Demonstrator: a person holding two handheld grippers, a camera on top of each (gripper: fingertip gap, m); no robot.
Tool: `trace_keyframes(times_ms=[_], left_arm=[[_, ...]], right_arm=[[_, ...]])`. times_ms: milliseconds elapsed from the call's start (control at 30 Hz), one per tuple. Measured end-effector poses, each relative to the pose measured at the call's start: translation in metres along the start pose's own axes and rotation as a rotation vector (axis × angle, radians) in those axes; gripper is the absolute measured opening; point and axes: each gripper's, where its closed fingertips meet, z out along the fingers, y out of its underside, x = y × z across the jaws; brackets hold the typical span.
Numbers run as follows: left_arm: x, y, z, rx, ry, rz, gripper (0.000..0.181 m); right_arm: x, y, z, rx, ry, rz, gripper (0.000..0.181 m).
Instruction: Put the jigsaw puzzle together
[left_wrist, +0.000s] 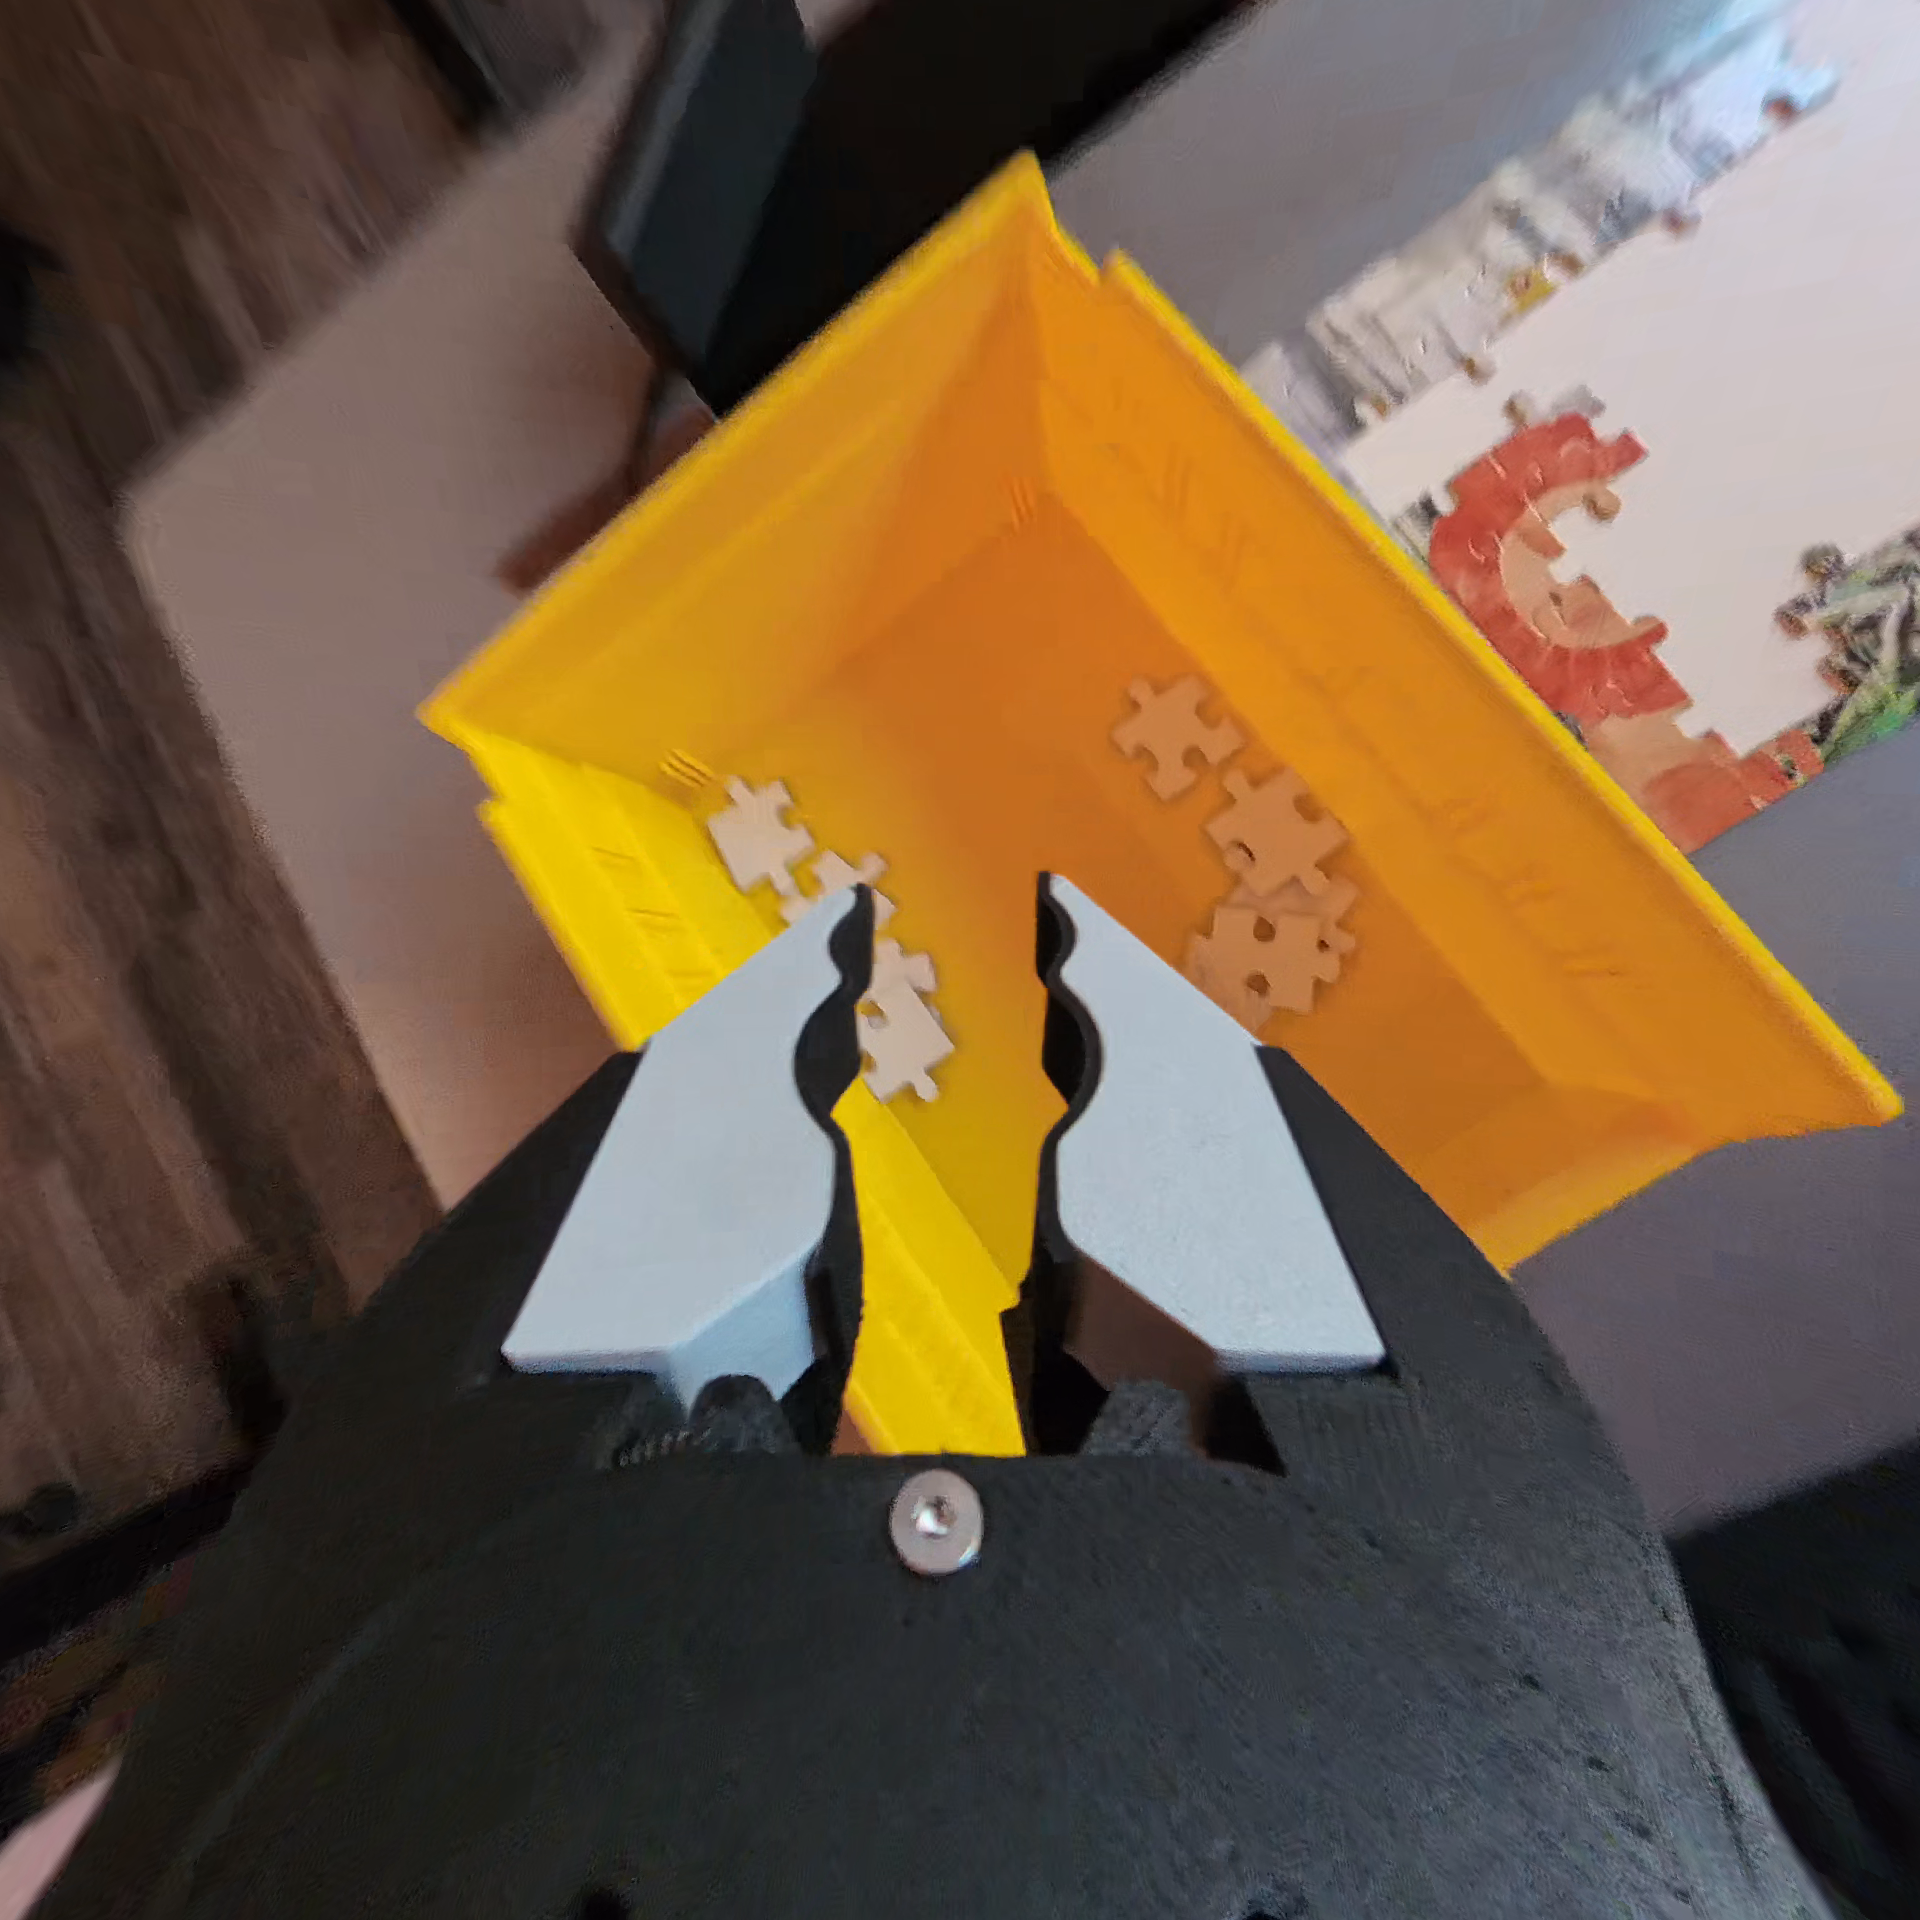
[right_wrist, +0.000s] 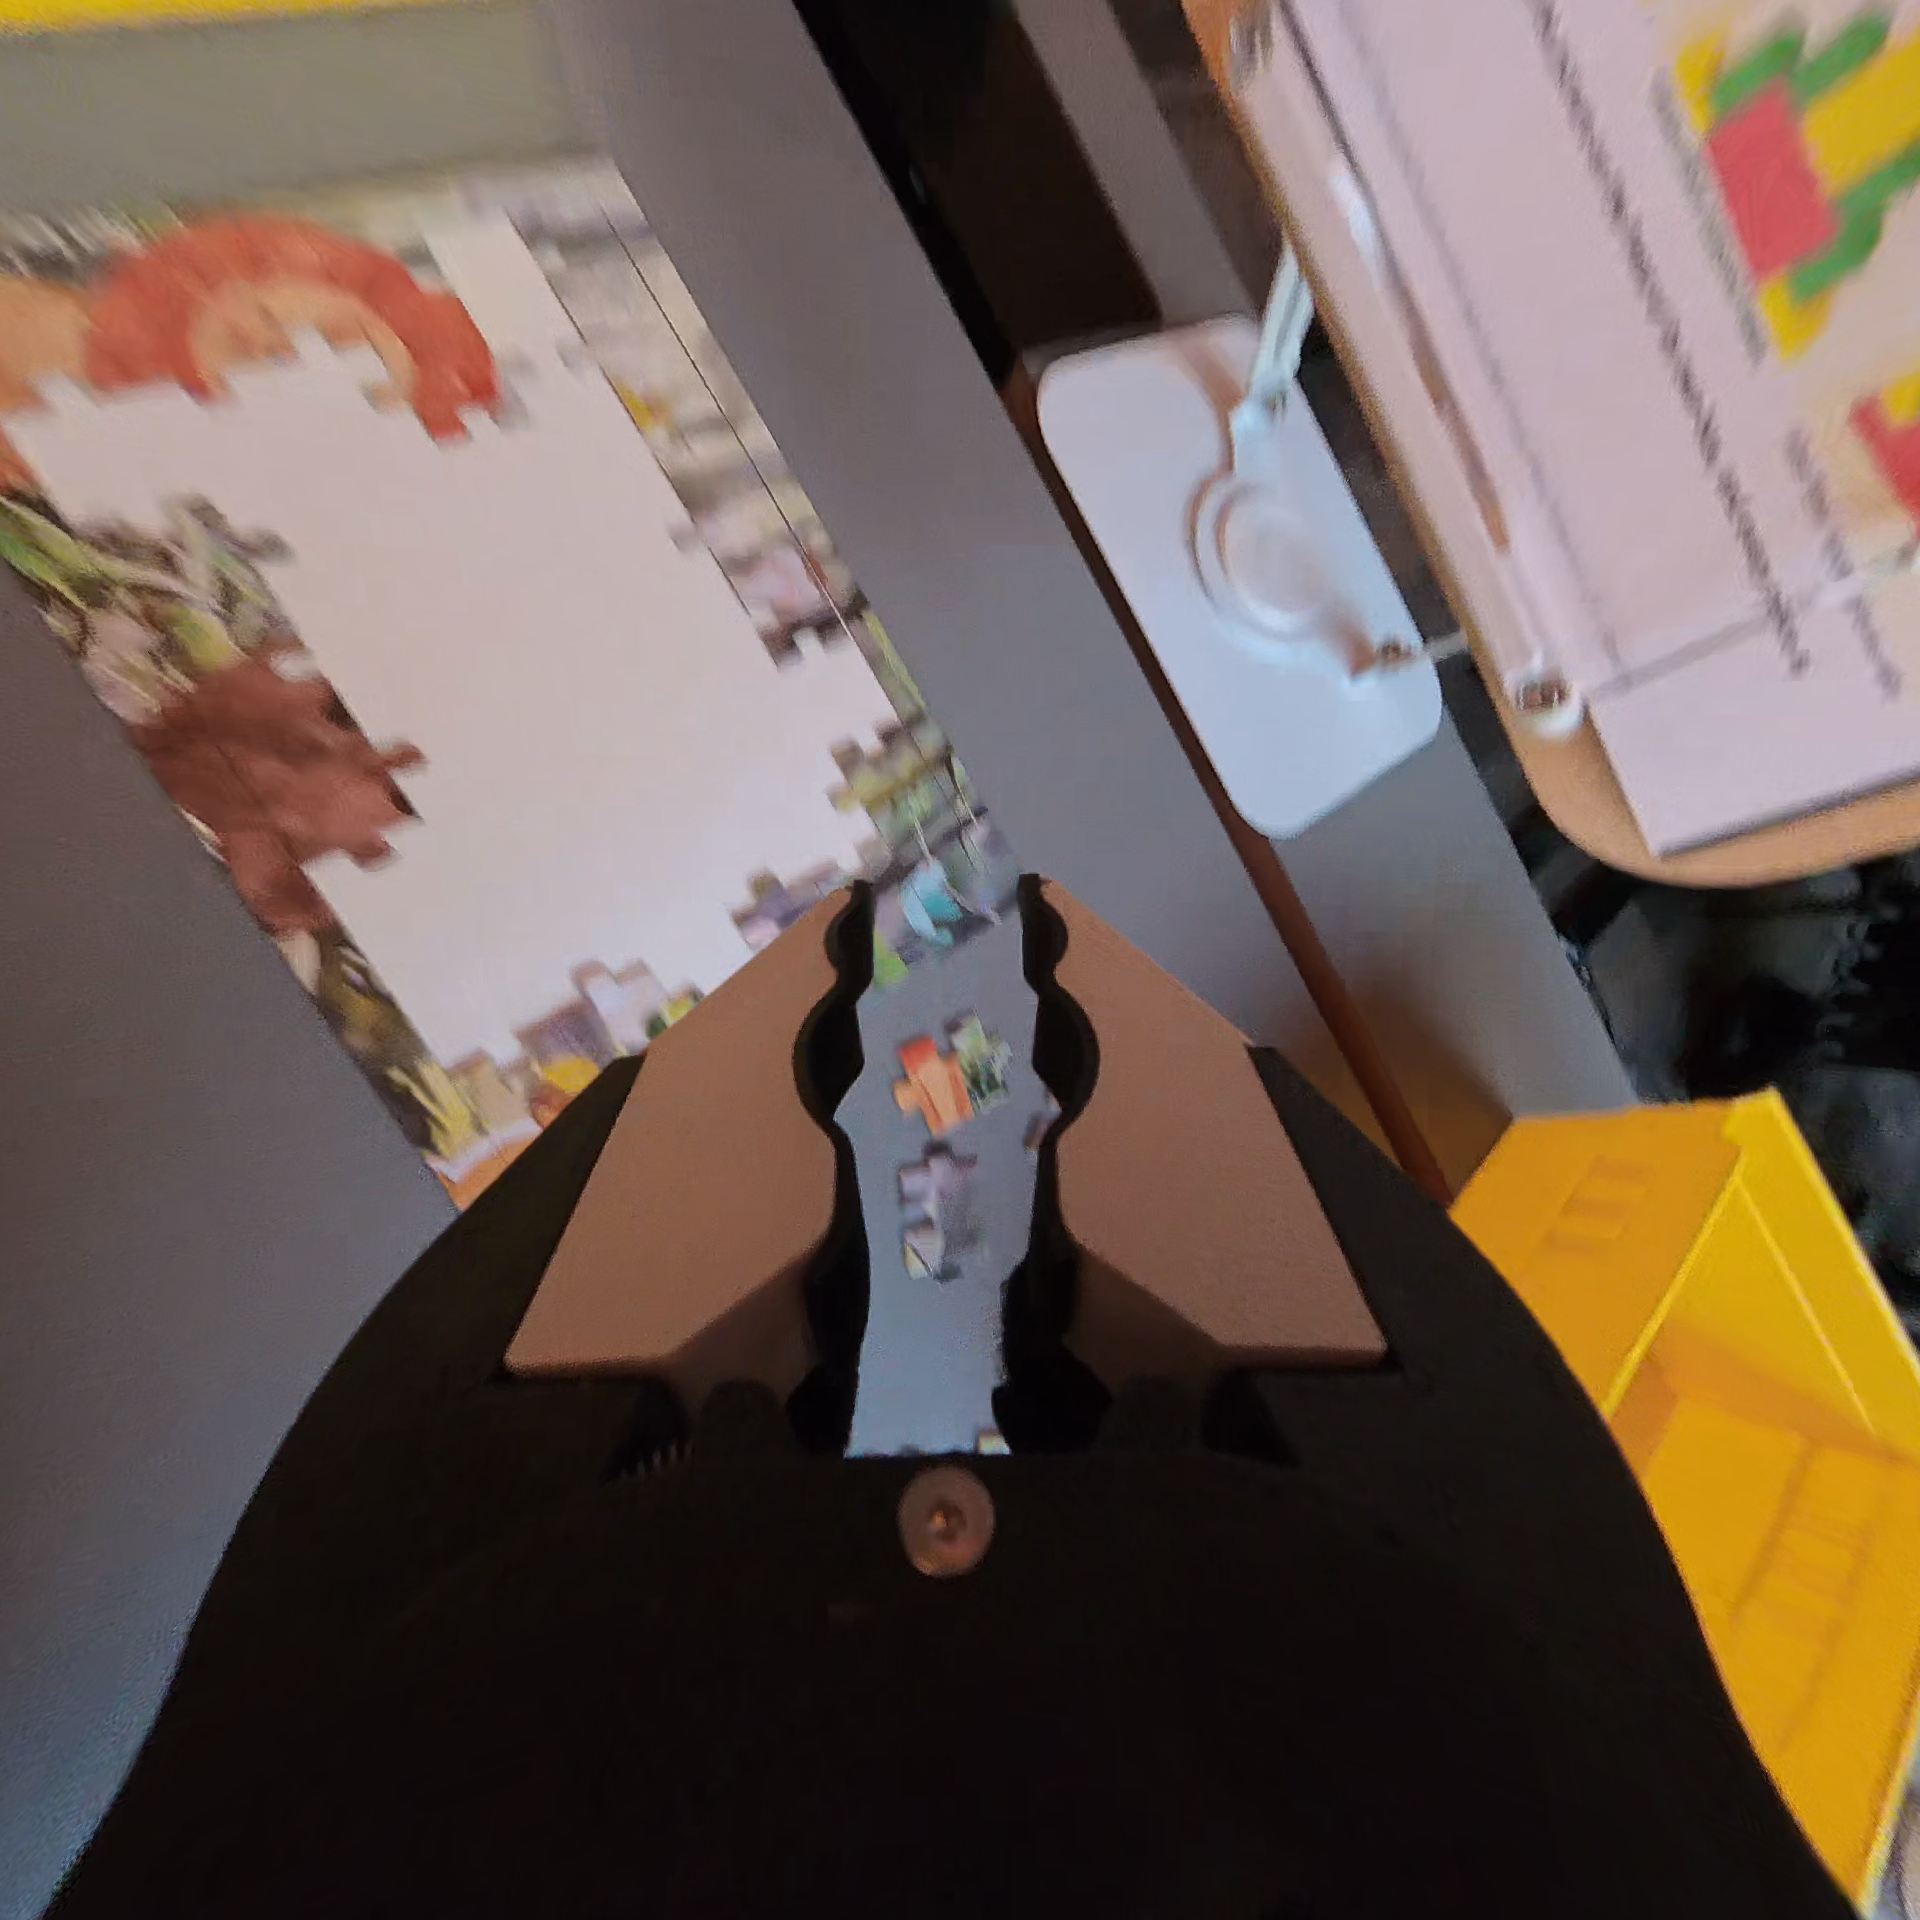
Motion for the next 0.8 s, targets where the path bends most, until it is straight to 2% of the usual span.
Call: trace_keyframes(times_ms=[67, 133, 300, 467, 567, 700, 800], left_arm=[[-0.001, 0.024, 0.021, -0.165, -0.002, -0.056, 0.036], [-0.012, 0.048, 0.039, -0.329, -0.084, -0.079, 0.040], [-0.016, 0.079, 0.067, -0.532, -0.153, -0.169, 0.039], [-0.022, 0.093, 0.078, -0.595, -0.184, -0.281, 0.037], [-0.017, 0.104, 0.079, -0.643, -0.140, -0.339, 0.039], [-0.019, 0.099, 0.084, -0.618, -0.146, -0.350, 0.035], [-0.016, 0.105, 0.086, -0.649, -0.140, -0.339, 0.034]], right_arm=[[-0.019, -0.027, -0.002, 0.077, -0.044, -0.026, 0.028], [-0.037, -0.045, -0.003, 0.103, -0.075, -0.083, 0.028], [-0.052, -0.059, -0.007, 0.106, -0.059, -0.156, 0.028], [-0.056, -0.051, -0.002, 0.092, -0.082, -0.189, 0.028], [-0.058, -0.048, 0.000, 0.073, -0.091, -0.215, 0.027], [-0.060, -0.049, -0.003, 0.069, -0.086, -0.236, 0.027], [-0.060, -0.050, -0.005, 0.073, -0.082, -0.241, 0.027]])
